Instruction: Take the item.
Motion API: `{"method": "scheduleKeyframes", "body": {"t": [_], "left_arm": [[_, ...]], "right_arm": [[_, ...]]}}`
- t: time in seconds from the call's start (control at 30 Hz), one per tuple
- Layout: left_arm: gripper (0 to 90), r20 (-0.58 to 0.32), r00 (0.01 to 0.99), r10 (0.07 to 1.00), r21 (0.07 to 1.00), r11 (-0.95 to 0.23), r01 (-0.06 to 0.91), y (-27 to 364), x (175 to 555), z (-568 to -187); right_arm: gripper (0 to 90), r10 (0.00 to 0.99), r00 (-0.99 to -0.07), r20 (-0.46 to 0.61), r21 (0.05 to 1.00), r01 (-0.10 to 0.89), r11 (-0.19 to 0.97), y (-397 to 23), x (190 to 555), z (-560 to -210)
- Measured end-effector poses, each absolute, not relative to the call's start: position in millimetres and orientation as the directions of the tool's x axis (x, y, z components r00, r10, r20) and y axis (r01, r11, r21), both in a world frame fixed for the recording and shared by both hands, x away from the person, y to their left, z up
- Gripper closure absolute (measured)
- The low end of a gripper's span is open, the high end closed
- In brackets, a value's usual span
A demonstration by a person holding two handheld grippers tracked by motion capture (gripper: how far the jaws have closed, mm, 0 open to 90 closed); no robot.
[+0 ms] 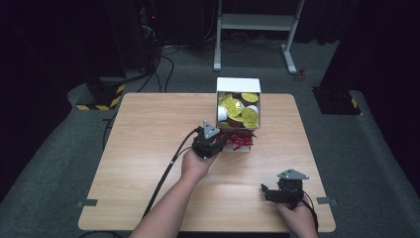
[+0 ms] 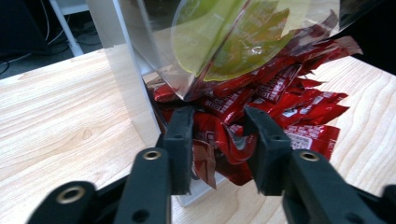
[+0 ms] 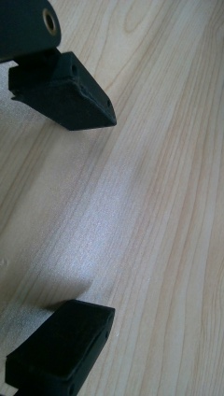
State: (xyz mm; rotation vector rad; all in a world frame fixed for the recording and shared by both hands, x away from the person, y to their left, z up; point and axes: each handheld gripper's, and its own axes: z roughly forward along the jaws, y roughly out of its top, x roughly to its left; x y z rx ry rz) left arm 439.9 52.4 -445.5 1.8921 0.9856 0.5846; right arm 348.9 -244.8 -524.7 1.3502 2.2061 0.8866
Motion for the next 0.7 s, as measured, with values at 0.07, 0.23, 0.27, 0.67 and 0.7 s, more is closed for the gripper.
{"method": "scheduleKeyframes", "body": {"t": [0.07, 0.23, 0.27, 0.67, 0.7], "left_arm": [[69.2, 0.012, 0.571, 0.821, 0.879, -0.281, 0.385, 53, 437, -446], [73.1, 0.000, 0.574, 0.819, 0.884, -0.269, 0.383, 54, 435, -446], [73.1, 0.008, 0.575, 0.818, 0.884, -0.275, 0.379, 54, 434, -445], [83.3, 0.009, 0.588, 0.809, 0.892, -0.272, 0.360, 57, 427, -441], [83.8, 0.009, 0.587, 0.809, 0.894, -0.269, 0.358, 58, 427, -441]], "right_arm": [[8.6, 0.893, -0.450, -0.013, 0.698, 0.636, 0.331, -245, 349, -525], [8.6, 0.893, -0.450, -0.013, 0.698, 0.636, 0.331, -245, 349, -525], [8.6, 0.893, -0.450, -0.013, 0.698, 0.636, 0.331, -245, 349, -525], [8.6, 0.893, -0.451, -0.013, 0.698, 0.636, 0.331, -245, 349, -525], [8.6, 0.893, -0.451, -0.012, 0.698, 0.636, 0.330, -245, 349, -525]]}}
